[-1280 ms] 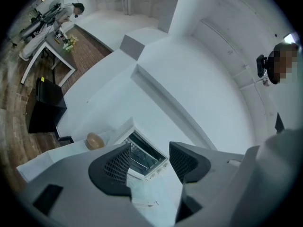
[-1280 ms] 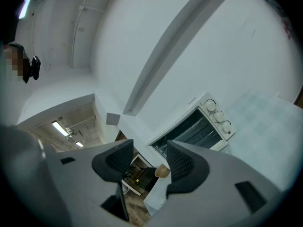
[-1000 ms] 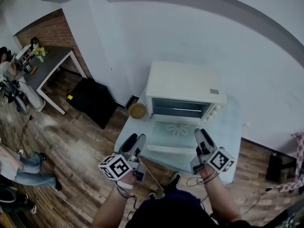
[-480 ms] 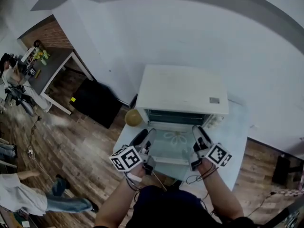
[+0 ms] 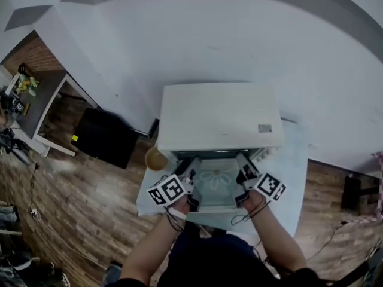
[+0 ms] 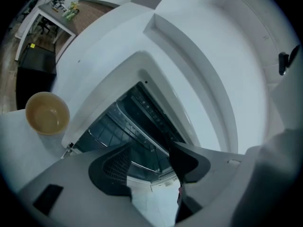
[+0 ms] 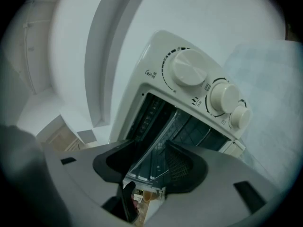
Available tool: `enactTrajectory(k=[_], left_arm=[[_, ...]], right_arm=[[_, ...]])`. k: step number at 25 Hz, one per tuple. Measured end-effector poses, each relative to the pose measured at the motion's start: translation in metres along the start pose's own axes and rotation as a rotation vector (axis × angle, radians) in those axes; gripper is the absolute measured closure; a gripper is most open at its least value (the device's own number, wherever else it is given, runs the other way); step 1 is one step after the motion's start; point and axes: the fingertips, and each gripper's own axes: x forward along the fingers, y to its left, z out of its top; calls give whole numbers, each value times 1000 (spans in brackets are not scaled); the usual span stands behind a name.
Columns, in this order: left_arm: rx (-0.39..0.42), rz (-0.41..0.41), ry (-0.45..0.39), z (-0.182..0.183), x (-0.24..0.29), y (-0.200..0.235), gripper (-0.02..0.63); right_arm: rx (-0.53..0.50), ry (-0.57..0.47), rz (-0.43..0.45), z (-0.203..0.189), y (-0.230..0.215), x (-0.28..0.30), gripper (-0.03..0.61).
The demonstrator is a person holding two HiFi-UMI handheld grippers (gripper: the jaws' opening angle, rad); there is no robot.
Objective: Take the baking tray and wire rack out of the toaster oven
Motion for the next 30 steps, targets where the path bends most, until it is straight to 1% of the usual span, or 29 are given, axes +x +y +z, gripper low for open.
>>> enactTrajectory(k=[3,6,9,14,16,17,19,21,22,23,24,28,30], left_arm=[[-6,-32,38,0,22,7,367],[-49,-65,43,6,38,13,367],[-72,-86,47,9,52,15,367],[-93,-83,47,14,72,16,367],[-108,-76,40,16,76,19,382],[-113,-73,35,17,77,21,396],[-121,-72,27,19,79,23,446],[-131,-79,19,20,79,23,451],[-136,-83,15,19,79,23,454],[-142,-85,12,18,78,22,457],[-147,-88,11,17,76,21,463],[-151,-91,17,9,63,17,468],[-153,-90,23,2,54,16,468]], right_arm=[[25,-40,-34,3,-8,13,370],[44,-71,-57,4,-11,23,365],[57,-97,-70,8,-16,32,353],[83,-127,-62,19,-20,46,347],[95,-132,-53,24,-22,52,348],[101,-133,-51,26,-23,55,356],[107,-126,-44,28,-25,61,362],[109,-112,-31,28,-26,66,367],[109,-104,-23,28,-27,68,387],[107,-98,-16,27,-27,68,428],[105,-93,-13,26,-28,67,445],[95,-86,33,22,-24,57,450],[103,-77,18,16,-27,46,453]])
